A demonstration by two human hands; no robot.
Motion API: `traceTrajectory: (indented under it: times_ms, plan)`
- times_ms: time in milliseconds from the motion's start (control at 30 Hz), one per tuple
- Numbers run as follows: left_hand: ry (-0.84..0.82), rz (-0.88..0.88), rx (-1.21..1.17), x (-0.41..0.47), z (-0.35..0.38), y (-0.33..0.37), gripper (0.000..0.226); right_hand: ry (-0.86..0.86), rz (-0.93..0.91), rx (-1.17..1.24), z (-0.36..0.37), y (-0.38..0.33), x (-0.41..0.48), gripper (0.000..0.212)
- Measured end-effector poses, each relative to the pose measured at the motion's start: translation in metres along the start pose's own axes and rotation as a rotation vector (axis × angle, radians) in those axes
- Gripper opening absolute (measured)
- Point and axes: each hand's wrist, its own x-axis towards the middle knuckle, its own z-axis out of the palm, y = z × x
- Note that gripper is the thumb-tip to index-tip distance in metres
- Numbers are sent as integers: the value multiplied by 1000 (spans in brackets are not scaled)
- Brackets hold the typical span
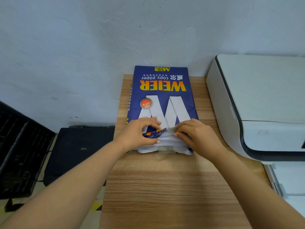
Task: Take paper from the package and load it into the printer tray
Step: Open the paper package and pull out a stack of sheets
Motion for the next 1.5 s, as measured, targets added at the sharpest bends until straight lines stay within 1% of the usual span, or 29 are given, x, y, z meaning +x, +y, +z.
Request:
traceTrajectory:
  times_ms: [233, 500, 700, 833, 1000, 1100, 1133, 1200, 1267, 1300, 1400, 1500]
  plan:
    - [7, 12, -11, 0, 0, 0, 36, -87, -14, 24, -8, 5, -2, 33]
    - [-14, -10, -59, 2, -2, 1, 36, -80, 32, 137, -9, 12, 5, 26]
    - [-35, -24, -57, 5, -4, -1, 37, -120, 21, 144, -13, 13, 9, 18]
    - [-47, -22, -56, 7, -4, -5, 34, -131, 18, 143, -15, 11, 9, 19]
    - [-47, -17, -48, 7, -3, -6, 33, -84, -24, 61, -9, 6, 4, 22]
    - [-13, -12, -26, 4, -1, -3, 36, 28, -57, 9, -4, -6, 0, 35]
    - [-1, 4, -4, 2, 0, 0, 41, 55, -73, -2, -3, -10, -1, 37]
    - [35, 84, 114, -5, 4, 6, 52, 65, -104, -12, -4, -13, -5, 37]
    - [119, 199, 224, -14, 10, 13, 56, 45, -105, 12, -7, -15, -11, 37]
    - [151, 246, 242, -20, 14, 17, 56, 36, -98, 25, -8, -15, -15, 36]
    - [167, 337, 264, -39, 28, 18, 46, 45, -93, 61, -11, -21, -30, 31]
    - [180, 320, 253, -58, 35, 18, 29, 38, -81, 96, -16, -31, -45, 26]
